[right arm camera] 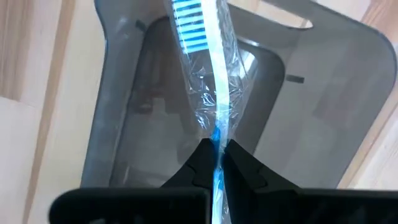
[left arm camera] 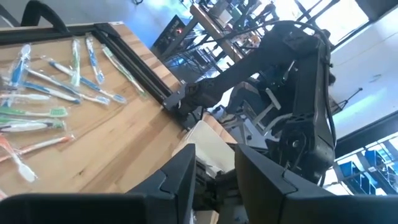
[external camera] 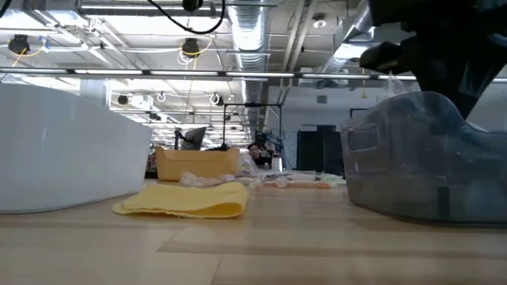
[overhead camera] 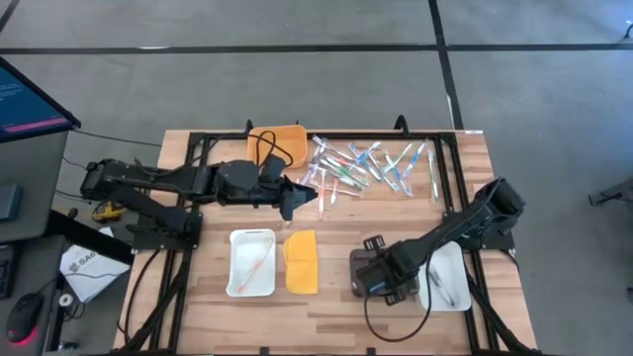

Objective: Pick & Place Toothbrushes
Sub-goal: Put the blue toothbrush into the black bin

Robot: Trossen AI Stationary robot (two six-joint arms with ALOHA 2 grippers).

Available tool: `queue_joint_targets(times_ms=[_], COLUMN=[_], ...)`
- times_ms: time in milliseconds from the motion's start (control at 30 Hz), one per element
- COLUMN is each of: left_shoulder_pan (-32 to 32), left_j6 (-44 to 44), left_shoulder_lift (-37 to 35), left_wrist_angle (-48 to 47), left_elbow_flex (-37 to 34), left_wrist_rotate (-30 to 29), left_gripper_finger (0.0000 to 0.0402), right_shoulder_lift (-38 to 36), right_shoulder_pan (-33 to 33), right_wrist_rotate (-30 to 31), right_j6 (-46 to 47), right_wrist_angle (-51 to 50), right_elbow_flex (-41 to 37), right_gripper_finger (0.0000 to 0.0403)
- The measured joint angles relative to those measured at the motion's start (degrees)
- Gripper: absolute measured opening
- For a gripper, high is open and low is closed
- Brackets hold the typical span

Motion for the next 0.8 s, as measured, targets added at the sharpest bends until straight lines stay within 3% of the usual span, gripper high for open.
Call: queue_joint_targets(times_ms=[300, 500, 800], left_shoulder_pan=[-2.0, -2.4, -2.4], left_j6=[0.0, 0.0, 0.0], left_shoulder_lift=[0.0, 0.0, 0.0], left_wrist_angle=[0.6, 0.8, 1.2], left_elbow_flex=[0.0, 0.0, 0.0], left_wrist_rotate=[-2.5, -2.7, -2.8], left_gripper_finger=[0.0108, 0.0108, 0.0108], right_shoulder_lift=[0.1, 4.2, 8.1], right_shoulder_pan=[-0.2, 0.3, 1.5], right_wrist_rotate=[0.0, -0.1, -2.2], right_j6=[-0.1, -1.0, 1.0], right_wrist_angle=[-0.1, -0.4, -1.0], right_elbow_flex=[0.0, 0.0, 0.0], right_gripper_finger=[0.0008, 0.0007, 0.0054])
